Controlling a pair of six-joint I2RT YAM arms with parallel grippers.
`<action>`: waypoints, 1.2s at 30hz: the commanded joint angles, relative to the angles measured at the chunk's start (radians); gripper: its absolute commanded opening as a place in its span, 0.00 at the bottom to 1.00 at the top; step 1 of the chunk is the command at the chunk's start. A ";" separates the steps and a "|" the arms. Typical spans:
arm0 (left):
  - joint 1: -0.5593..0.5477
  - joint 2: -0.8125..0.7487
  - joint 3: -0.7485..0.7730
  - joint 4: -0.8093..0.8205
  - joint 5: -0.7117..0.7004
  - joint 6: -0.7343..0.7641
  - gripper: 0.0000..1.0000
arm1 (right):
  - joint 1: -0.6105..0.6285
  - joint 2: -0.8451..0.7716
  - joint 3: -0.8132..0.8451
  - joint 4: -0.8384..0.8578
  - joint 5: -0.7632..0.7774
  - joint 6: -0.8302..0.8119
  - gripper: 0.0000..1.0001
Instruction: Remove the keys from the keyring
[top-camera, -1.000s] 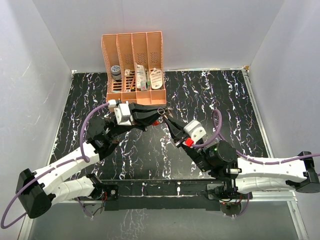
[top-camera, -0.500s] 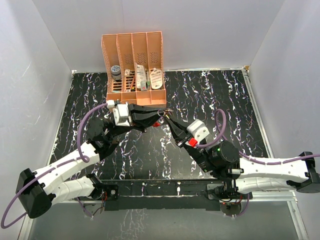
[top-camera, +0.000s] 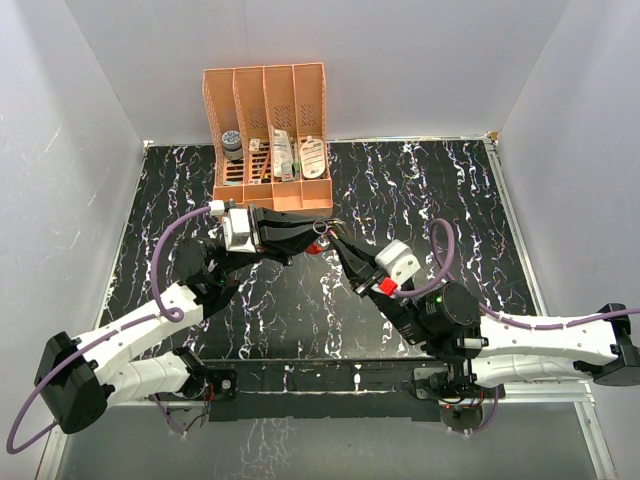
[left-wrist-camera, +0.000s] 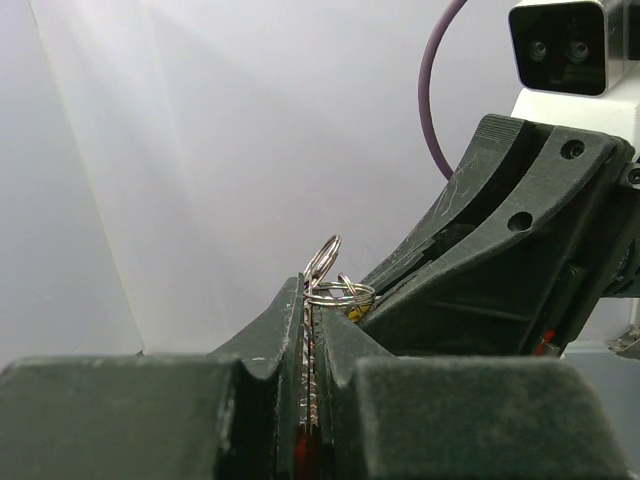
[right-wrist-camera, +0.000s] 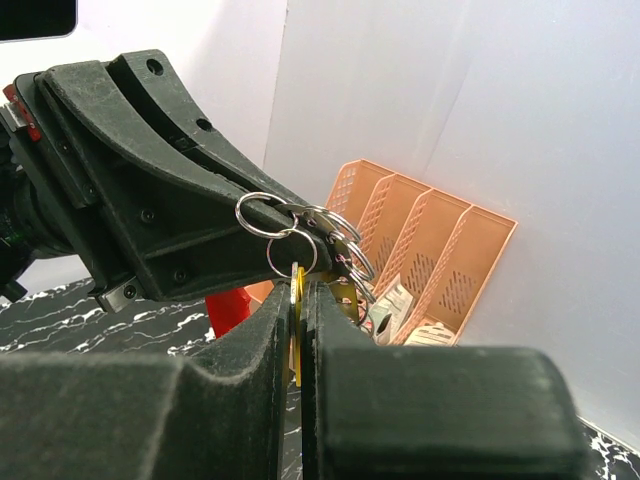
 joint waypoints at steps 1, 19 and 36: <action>-0.006 -0.015 0.002 0.152 0.051 -0.031 0.00 | 0.003 -0.006 -0.006 0.016 -0.009 0.022 0.00; -0.008 0.036 0.027 0.164 0.098 -0.051 0.00 | 0.003 0.030 0.037 0.033 -0.049 0.016 0.00; -0.011 0.006 0.048 -0.073 0.110 0.150 0.00 | 0.002 0.095 0.178 -0.108 -0.080 0.039 0.00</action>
